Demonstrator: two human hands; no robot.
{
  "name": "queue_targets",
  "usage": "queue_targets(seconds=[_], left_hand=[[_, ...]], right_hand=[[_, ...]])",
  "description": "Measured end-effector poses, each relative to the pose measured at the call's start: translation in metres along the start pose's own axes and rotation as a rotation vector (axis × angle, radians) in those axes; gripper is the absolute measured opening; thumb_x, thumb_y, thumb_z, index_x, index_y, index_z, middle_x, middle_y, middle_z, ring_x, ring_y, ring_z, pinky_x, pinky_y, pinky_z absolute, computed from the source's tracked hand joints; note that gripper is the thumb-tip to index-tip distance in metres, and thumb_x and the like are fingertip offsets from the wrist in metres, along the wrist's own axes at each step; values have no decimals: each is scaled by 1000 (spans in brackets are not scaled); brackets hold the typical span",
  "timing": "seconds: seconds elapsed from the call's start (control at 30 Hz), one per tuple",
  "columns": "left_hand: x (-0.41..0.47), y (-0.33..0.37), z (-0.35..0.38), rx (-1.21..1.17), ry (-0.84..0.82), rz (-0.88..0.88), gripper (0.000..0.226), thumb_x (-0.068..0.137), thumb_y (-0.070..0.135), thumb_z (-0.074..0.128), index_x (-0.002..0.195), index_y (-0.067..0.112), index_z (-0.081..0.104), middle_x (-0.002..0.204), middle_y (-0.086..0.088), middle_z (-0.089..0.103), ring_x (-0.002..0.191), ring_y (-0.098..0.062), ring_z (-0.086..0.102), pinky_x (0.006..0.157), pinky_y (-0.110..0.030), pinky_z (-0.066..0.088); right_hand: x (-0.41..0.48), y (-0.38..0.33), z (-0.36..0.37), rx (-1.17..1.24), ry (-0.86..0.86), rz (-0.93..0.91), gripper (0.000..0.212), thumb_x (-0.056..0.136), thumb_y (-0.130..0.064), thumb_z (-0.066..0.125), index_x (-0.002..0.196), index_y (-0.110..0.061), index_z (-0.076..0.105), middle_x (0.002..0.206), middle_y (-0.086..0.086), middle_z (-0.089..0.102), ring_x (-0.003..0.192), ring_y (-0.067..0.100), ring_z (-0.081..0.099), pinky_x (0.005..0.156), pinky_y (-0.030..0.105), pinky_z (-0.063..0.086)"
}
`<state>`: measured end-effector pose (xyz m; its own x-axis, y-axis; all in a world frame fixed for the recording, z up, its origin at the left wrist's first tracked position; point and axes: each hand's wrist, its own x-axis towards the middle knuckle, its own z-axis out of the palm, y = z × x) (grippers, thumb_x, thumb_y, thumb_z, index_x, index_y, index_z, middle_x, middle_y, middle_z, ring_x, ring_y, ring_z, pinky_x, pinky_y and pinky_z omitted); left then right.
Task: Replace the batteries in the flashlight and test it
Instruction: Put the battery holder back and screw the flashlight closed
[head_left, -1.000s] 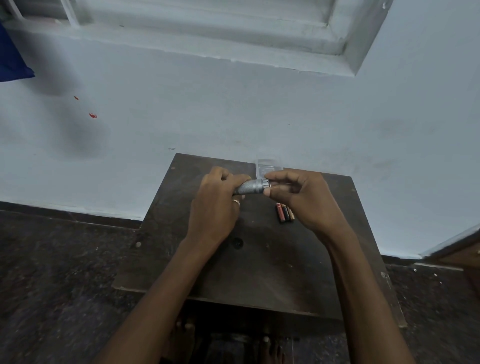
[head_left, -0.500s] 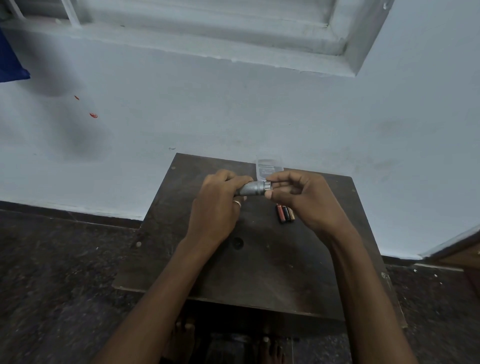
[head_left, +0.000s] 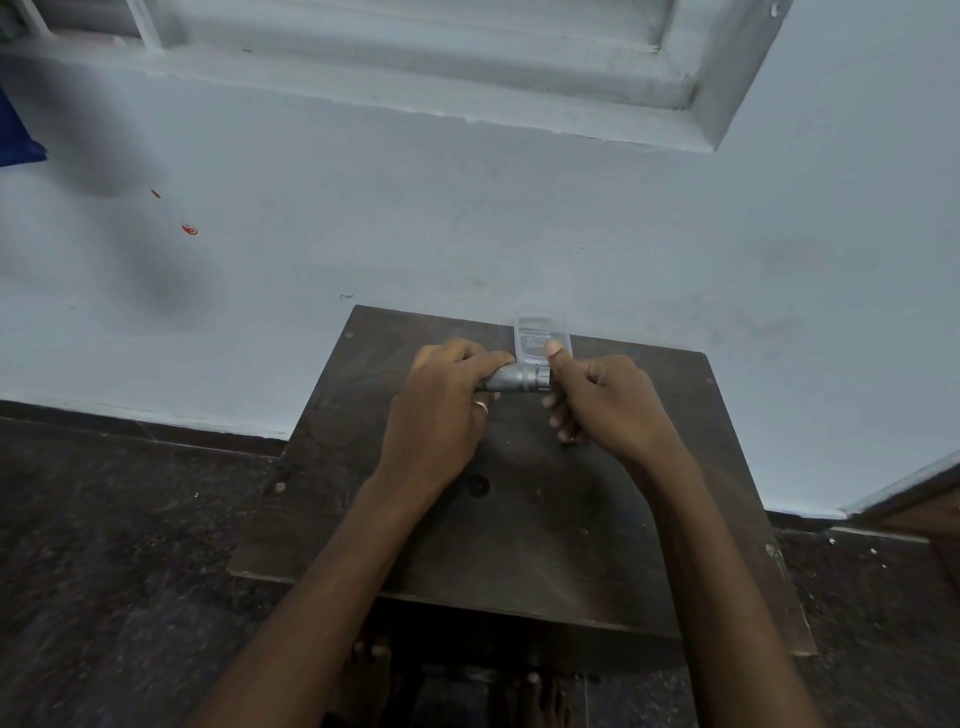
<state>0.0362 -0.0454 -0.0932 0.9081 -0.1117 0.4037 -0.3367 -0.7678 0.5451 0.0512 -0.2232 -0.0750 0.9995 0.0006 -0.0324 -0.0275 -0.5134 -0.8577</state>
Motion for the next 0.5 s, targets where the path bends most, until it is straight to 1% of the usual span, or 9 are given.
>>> queue_targets(seconds=[0.07,0.17,0.23,0.3,0.37,0.43,0.47,0.5], left_hand=[[0,1,-1,-8,-1,0,44,84,4,66,121,29,67,105,8,62,100,-18,48,75,-40,52],[0,1,-1,-11,5,1,45,84,3,66,120,28,68,105,7,62,100,-18,49,74,-41,52],[0,1,-1,-3,5,1,45,84,3,66,120,29,68,104,8,62,99,-17,48,74,-40,52],[0,1,-1,3,0,1,45,84,3,66,120,29,68,105,8,62,100,-17,47,74,-40,52],[0,1,-1,3,0,4,45,84,3,66,120,29,68,105,8,62,101,-17,48,74,-40,52],[0,1,-1,7,7,-1,45,84,3,65,120,30,67,105,8,62,101,-18,48,73,-42,53],[-1,1,-1,13,11,-7,45,85,3,64,121,30,67,105,8,61,101,-18,48,72,-42,53],[-1,1,-2,18,15,-12,45,85,3,64,121,30,67,105,8,61,101,-18,48,71,-43,53]], right_hand=[[0,-1,0,-15,12,9,67,98,-55,48,58,-7,69,51,7,68,43,17,65,43,20,48],[-1,-1,2,-72,59,-15,67,98,-56,48,60,-5,66,51,7,68,46,20,67,49,27,53],[0,1,3,-65,107,-34,60,97,-54,51,61,-7,60,52,6,68,44,18,64,49,26,51],[1,0,5,15,124,-45,46,96,-48,57,64,-15,59,53,2,68,42,13,60,47,23,46],[2,0,6,96,127,-51,35,96,-42,62,68,-21,62,54,1,69,47,13,63,53,29,51],[2,0,6,147,134,-61,32,94,-39,65,68,-22,65,56,0,70,53,22,68,61,40,56],[3,1,5,162,116,-72,31,94,-38,66,67,-22,67,58,0,71,57,24,70,67,42,58],[3,2,3,181,77,-80,27,92,-37,68,69,-23,70,62,-1,72,62,21,72,71,41,58]])
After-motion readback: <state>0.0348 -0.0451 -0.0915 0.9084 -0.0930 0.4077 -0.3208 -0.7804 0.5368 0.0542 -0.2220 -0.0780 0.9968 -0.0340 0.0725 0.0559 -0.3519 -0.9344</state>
